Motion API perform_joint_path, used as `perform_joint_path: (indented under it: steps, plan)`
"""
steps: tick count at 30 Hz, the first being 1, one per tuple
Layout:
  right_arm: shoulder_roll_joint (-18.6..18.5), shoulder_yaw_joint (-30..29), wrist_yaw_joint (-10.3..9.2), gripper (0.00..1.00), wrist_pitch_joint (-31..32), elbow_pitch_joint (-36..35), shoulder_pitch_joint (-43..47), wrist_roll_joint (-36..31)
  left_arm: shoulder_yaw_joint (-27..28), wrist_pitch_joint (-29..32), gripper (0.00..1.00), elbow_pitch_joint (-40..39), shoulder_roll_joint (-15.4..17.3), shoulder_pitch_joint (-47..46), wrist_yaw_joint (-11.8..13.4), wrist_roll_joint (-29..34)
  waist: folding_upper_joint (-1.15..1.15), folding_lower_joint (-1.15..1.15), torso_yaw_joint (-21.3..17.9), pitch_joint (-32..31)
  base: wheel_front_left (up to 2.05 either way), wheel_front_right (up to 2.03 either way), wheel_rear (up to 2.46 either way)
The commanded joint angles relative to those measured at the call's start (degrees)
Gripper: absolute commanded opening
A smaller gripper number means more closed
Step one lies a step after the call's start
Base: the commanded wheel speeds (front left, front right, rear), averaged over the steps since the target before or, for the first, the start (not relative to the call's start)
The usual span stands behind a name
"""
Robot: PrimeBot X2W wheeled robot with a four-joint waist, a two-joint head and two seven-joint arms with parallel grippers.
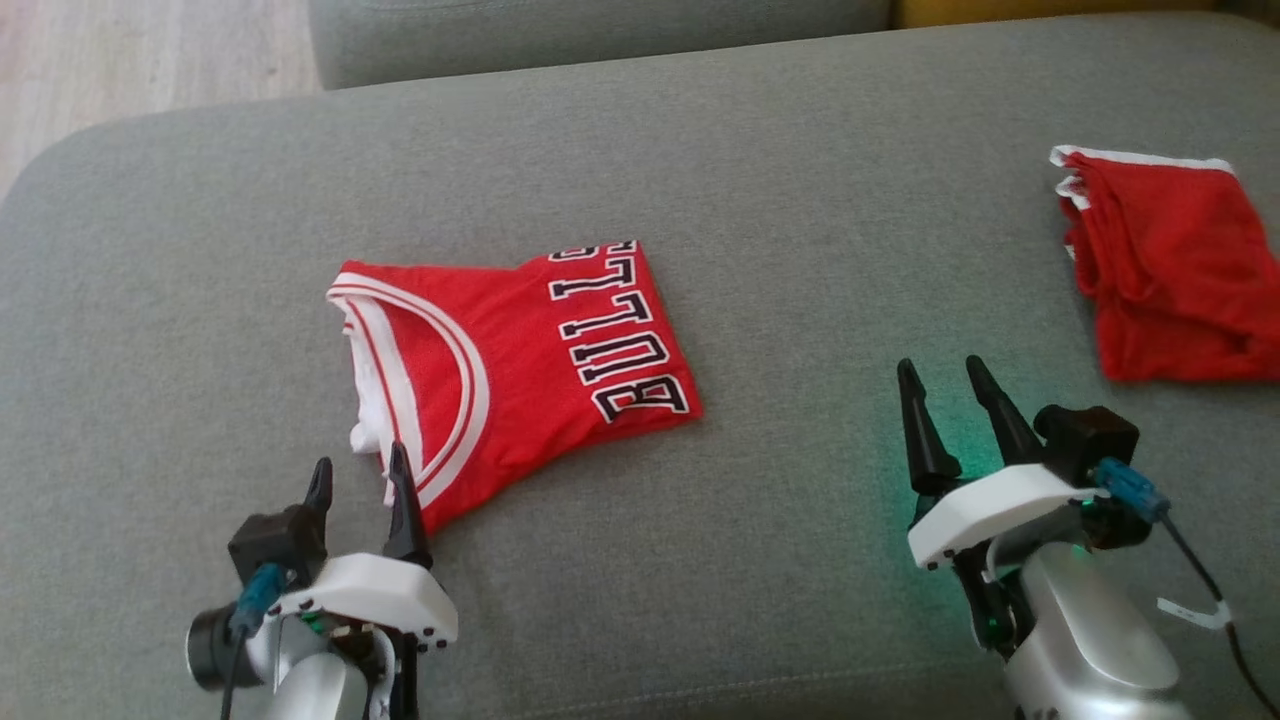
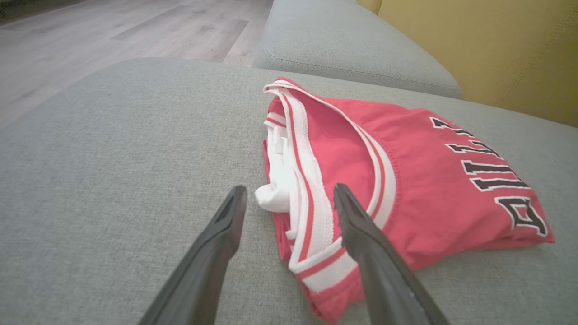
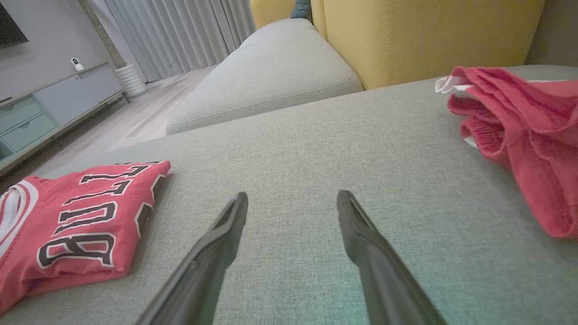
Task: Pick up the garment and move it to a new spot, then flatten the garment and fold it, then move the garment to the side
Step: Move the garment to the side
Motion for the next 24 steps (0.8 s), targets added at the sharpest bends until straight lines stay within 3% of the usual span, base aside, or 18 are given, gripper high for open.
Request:
perform_joint_path:
  steps: [1,6,12,24]
  plan:
    - [0.7,1.67,-0.05,1.0,-0.62,-1.62,-1.08,0.36,2.32,-0.7,1.0,-1.81,0.6,-1.23,0.47,0.85,0.0,0.0,-0.29,-0.01,0.0,0.0,0.0]
    - [0.71,3.08,-0.05,1.0,-0.62,-1.32,-1.9,0.97,1.67,-0.7,1.0,-1.71,0.6,-2.06,0.37,1.09,0.0,0.0,1.25,0.76,0.0,0.0,0.0]
    - [0.71,6.82,-0.05,1.0,-0.62,1.55,-5.34,1.91,-1.1,-0.7,1.0,-1.17,0.6,-3.4,-0.23,0.79,0.0,0.0,7.41,2.58,0.0,0.0,0.0]
    - [0.72,9.43,-0.05,1.0,2.02,17.7,-16.38,3.23,-4.54,-0.7,1.0,-1.01,0.6,-2.42,0.91,-0.82,0.0,0.0,20.35,6.08,0.0,0.0,0.0]
